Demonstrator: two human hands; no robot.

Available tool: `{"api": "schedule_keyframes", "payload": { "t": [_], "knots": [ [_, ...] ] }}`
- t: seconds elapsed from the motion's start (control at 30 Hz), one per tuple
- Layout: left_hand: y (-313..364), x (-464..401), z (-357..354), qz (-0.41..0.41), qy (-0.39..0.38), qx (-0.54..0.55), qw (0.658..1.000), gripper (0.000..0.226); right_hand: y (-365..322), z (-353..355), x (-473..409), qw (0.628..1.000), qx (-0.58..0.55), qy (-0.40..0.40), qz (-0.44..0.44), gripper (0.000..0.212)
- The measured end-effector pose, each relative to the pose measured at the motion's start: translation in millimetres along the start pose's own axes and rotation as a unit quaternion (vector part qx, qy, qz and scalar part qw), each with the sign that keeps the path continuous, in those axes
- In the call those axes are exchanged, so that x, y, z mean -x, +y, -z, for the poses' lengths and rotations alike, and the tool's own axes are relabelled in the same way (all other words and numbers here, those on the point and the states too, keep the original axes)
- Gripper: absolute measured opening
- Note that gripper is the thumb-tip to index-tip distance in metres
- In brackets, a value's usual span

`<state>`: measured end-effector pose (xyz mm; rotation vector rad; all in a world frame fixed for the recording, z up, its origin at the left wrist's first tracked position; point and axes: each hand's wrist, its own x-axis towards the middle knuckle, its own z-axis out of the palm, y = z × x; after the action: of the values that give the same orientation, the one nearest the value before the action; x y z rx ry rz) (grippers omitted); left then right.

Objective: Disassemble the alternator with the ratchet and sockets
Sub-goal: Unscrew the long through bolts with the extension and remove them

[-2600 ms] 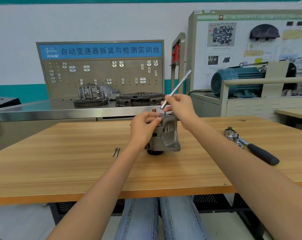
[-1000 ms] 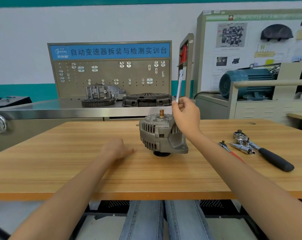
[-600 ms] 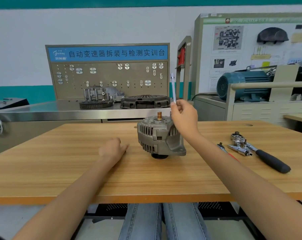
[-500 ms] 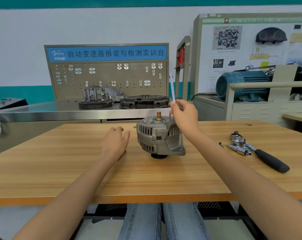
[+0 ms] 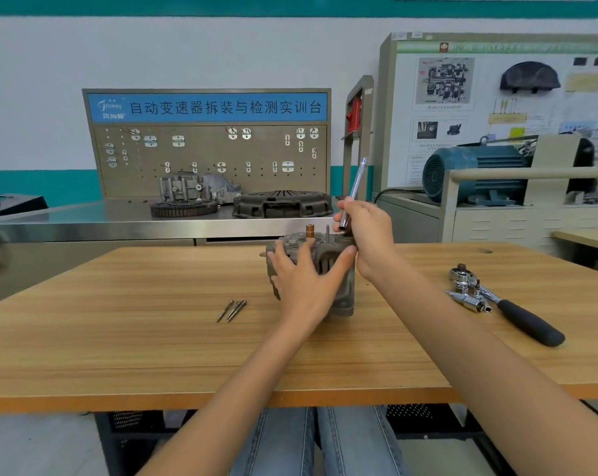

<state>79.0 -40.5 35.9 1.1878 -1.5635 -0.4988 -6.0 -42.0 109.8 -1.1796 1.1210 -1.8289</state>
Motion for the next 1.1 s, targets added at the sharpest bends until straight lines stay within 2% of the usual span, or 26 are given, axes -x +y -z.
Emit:
{"api": "schedule_keyframes", "payload": {
  "t": [0.07, 0.2, 0.43, 0.6, 0.73, 0.83, 0.93, 1.0, 1.1],
  "knots": [
    [3, -6, -3, 0.020, 0.017, 0.000, 1.000, 0.085, -2, -1, 1, 1.000, 0.000, -0.011, -0.008, 0.017],
    [2, -11, -3, 0.011, 0.034, 0.001, 0.999, 0.056, -6, 2, -2, 1.000, 0.006, -0.016, 0.009, 0.015],
    [-9, -10, 3, -0.022, 0.052, 0.025, 0.998, 0.050, 2, 16, -13, 0.998, 0.018, -0.016, 0.060, 0.020],
    [-23, -17, 18, -0.053, 0.021, 0.043, 0.997, 0.038, 21, 15, -7, 0.997, -0.042, -0.060, 0.019, 0.016],
    [-38, -33, 45, -0.081, -0.045, 0.078, 0.993, 0.010, 19, 14, -3, 0.980, -0.170, -0.101, -0.029, 0.017],
    [-44, -36, 56, -0.072, -0.076, 0.121, 0.987, 0.018, 17, 14, -3, 0.976, -0.181, -0.116, -0.045, 0.016],
    [-44, -27, 50, -0.078, 0.000, 0.139, 0.987, 0.054, 13, 13, -9, 0.989, -0.115, -0.087, -0.019, 0.015],
    [-35, -22, 42, -0.070, 0.052, 0.162, 0.983, 0.065, 15, 13, -14, 0.997, -0.050, -0.056, 0.010, 0.015],
    [-20, -24, 32, -0.020, 0.075, 0.172, 0.982, 0.073, 28, 17, -15, 0.996, 0.063, -0.040, 0.038, 0.017]
  ]
}}
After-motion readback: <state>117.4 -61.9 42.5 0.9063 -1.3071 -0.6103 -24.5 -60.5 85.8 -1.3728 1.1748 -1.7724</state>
